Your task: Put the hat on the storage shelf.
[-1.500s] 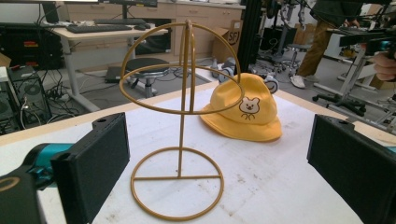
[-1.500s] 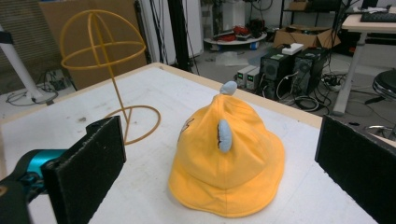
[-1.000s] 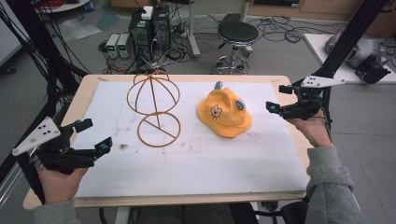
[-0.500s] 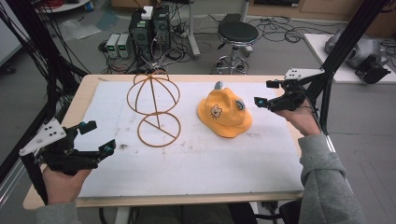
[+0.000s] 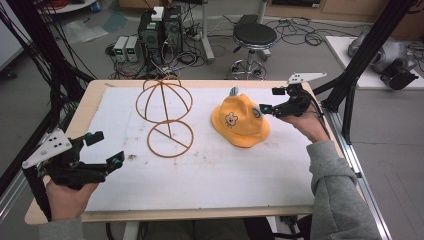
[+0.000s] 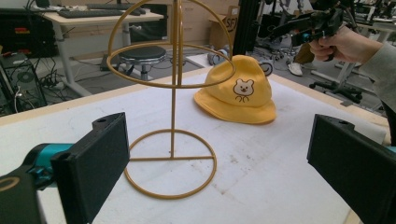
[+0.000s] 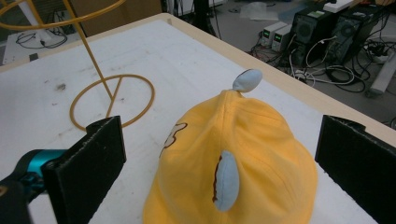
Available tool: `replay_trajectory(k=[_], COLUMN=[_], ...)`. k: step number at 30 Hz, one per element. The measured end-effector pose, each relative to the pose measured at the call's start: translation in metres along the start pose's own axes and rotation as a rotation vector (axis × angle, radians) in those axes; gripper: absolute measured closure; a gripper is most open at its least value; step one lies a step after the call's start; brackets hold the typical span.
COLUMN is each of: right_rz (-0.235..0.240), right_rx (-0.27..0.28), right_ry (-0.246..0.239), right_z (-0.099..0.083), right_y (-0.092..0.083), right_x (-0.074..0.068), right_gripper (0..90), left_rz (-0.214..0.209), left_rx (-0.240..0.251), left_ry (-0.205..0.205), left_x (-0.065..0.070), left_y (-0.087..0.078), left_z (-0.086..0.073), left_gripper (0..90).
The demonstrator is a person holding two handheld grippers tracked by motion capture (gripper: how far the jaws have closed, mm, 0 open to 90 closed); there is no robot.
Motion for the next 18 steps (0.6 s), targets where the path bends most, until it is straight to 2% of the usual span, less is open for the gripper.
replay_trajectory(k=[3, 9, 18], right_rz=[-0.006, -0.018, -0.004], right_rx=[-0.023, -0.027, -0.059], right_ry=[0.001, -0.004, 0.026], right_z=[0.004, 0.014, 0.006], right_y=[0.009, 0.024, 0.049], right_x=[-0.002, -0.003, 0.0], right_gripper=[1.3, 1.3, 1.3], left_rz=[0.002, 0.006, 0.005], left_rx=[0.002, 0.006, 0.004], left_ry=[-0.003, -0.003, -0.005], left_x=[0.0, 0.0, 0.0], left_y=[-0.002, -0.004, -0.005], left_z=[0.0, 0.0, -0.001], left_gripper=[6.1, 6.1, 6.1])
Point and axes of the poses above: each handheld gripper's, and its own axes: y roughly forward along the jaws, z roughly out of its top, x roughly to its right, the point moved 9 cm from there along y, roughly forward along the jaws, and after that the axes turned 6 degrees about -z, right-handed, at the moved point
